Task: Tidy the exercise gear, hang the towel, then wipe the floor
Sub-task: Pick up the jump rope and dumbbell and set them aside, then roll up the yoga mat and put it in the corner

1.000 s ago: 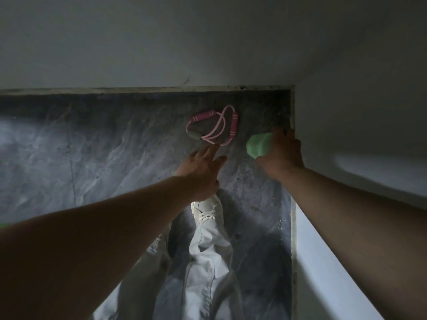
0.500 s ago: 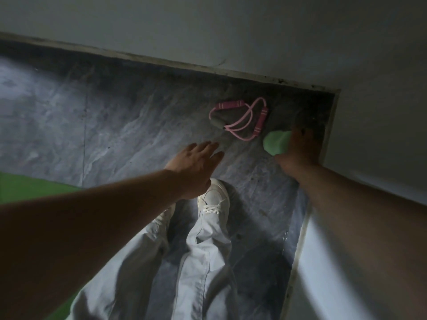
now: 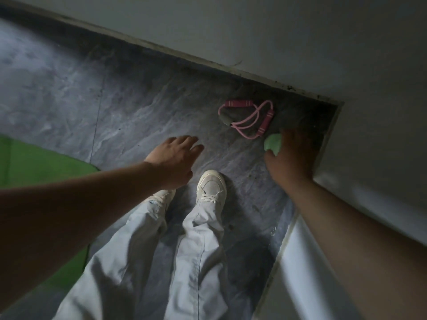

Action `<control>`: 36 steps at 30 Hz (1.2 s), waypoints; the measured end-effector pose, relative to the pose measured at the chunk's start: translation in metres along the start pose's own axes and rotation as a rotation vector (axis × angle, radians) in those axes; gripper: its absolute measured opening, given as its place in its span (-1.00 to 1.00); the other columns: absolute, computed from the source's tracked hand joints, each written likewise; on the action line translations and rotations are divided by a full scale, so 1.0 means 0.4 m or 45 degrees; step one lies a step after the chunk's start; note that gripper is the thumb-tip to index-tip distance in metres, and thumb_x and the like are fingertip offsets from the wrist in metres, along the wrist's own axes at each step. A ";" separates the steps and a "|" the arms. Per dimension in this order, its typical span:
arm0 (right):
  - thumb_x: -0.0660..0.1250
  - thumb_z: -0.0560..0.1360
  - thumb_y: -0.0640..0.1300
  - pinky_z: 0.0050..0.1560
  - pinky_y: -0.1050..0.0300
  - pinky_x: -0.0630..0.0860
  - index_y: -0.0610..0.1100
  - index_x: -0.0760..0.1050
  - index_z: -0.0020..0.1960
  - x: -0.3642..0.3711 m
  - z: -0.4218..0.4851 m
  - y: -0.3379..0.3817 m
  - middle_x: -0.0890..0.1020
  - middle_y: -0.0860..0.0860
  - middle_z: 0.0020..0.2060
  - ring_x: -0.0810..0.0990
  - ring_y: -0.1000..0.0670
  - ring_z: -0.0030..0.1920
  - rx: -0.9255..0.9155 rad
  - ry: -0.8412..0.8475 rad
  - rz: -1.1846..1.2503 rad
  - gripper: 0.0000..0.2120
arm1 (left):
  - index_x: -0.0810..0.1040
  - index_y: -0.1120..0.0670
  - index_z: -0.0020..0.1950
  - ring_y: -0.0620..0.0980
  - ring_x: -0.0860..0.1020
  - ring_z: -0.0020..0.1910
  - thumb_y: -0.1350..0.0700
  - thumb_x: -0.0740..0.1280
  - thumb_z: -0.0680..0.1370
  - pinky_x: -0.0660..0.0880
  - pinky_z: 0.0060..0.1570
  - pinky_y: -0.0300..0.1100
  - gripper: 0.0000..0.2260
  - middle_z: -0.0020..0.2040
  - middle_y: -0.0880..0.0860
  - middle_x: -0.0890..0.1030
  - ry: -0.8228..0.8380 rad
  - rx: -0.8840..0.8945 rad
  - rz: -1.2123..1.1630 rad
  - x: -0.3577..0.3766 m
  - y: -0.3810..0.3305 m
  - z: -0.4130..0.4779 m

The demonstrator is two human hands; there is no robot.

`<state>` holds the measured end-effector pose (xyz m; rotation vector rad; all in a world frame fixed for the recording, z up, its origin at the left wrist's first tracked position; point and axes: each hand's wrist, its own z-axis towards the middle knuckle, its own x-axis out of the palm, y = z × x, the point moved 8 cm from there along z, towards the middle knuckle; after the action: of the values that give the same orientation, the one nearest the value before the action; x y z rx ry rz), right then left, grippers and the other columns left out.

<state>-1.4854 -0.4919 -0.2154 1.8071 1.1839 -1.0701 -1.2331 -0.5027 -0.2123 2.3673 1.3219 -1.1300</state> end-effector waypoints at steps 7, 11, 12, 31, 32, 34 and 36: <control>0.44 0.37 -0.15 0.01 -0.06 0.48 -0.21 0.51 0.22 -0.253 -0.265 0.273 0.57 -0.21 0.05 0.53 -0.27 0.05 -0.353 0.248 0.118 -0.56 | 0.36 0.02 0.45 0.09 0.43 0.33 -0.05 0.25 0.55 0.40 0.27 0.01 -0.53 0.40 0.06 0.43 -0.009 -0.244 -0.259 -0.155 0.024 -0.301; 0.42 0.40 -0.11 0.10 -0.07 0.49 -0.17 0.49 0.28 -0.471 -0.401 0.433 0.56 -0.16 0.14 0.50 -0.20 0.14 -0.499 0.303 0.110 -0.54 | 0.39 0.00 0.42 0.08 0.45 0.30 -0.04 0.24 0.54 0.41 0.20 -0.02 -0.55 0.36 0.04 0.47 -0.125 -0.383 -0.438 -0.315 0.034 -0.546; 0.40 0.43 -0.08 0.14 -0.06 0.48 -0.15 0.46 0.32 -0.522 -0.439 0.476 0.54 -0.14 0.18 0.48 -0.18 0.18 -0.552 0.320 0.090 -0.52 | 0.38 0.00 0.43 0.08 0.45 0.31 -0.02 0.24 0.54 0.40 0.22 -0.01 -0.55 0.36 0.03 0.47 -0.155 -0.432 -0.486 -0.351 0.041 -0.613; 0.33 0.46 0.04 0.21 -0.04 0.41 -0.03 0.35 0.41 -0.939 -1.210 1.163 0.45 -0.02 0.28 0.40 -0.10 0.28 -1.281 0.167 -0.348 -0.46 | 0.46 0.05 0.37 0.11 0.52 0.19 0.00 0.32 0.42 0.50 0.14 0.00 -0.49 0.25 0.07 0.54 -0.746 -1.183 -0.916 -0.262 0.112 -1.820; 0.34 0.44 0.03 0.18 -0.03 0.43 -0.04 0.37 0.38 -0.931 -1.259 1.195 0.48 -0.03 0.25 0.42 -0.11 0.25 -1.298 0.170 -0.357 -0.47 | 0.48 0.06 0.36 0.13 0.54 0.17 0.00 0.32 0.40 0.51 0.12 0.00 -0.48 0.23 0.08 0.55 -0.761 -1.212 -0.926 -0.230 0.113 -1.877; 0.33 0.40 0.03 0.10 -0.02 0.47 -0.04 0.42 0.32 -0.915 -1.358 1.260 0.52 -0.04 0.18 0.46 -0.11 0.18 -1.357 0.168 -0.391 -0.49 | 0.50 0.08 0.34 0.16 0.55 0.13 0.00 0.32 0.39 0.53 0.08 0.00 -0.48 0.21 0.10 0.56 -0.786 -1.276 -0.948 -0.172 0.111 -1.987; 0.33 0.38 0.03 0.05 -0.02 0.50 -0.04 0.43 0.31 -0.909 -1.447 1.330 0.53 -0.04 0.16 0.48 -0.13 0.15 -1.430 0.165 -0.404 -0.49 | 0.52 0.10 0.32 0.17 0.57 0.11 -0.01 0.29 0.38 0.55 0.04 0.01 -0.49 0.18 0.12 0.57 -0.837 -1.355 -0.963 -0.127 0.112 -2.089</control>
<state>-0.9257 -0.2803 0.4109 0.8190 1.7035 -0.2638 -0.7765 -0.1383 0.3889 0.6816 1.8781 -0.8425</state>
